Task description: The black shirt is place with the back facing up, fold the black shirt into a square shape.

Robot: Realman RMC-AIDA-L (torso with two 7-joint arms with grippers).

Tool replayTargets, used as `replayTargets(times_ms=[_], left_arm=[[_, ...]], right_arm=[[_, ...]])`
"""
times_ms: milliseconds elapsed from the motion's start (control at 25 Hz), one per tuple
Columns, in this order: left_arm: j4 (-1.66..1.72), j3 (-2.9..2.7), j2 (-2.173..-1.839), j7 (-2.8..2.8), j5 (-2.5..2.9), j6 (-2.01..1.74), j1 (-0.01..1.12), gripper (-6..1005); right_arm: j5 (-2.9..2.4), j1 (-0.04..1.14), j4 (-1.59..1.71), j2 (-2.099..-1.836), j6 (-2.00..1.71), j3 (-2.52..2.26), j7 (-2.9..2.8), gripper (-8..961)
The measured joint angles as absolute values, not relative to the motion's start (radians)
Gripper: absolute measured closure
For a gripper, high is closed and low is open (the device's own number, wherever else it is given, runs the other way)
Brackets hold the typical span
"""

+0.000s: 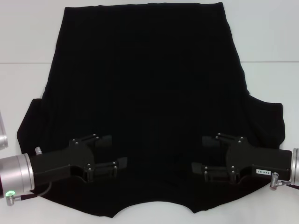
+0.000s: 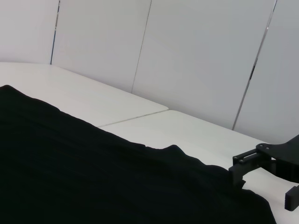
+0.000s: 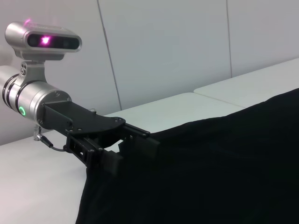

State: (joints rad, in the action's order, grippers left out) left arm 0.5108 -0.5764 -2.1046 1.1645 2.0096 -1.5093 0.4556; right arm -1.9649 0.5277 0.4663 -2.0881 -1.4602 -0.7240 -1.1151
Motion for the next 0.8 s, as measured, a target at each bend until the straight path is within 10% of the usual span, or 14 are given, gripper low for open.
replayTargets(times_ms=[800], left_arm=[[0.511, -0.46, -2.101, 1.256, 1.978, -1.504, 0.453, 157]], right_arm=[[-1.877, 0.544, 0.469, -2.086, -1.408, -0.588, -1.244, 70]])
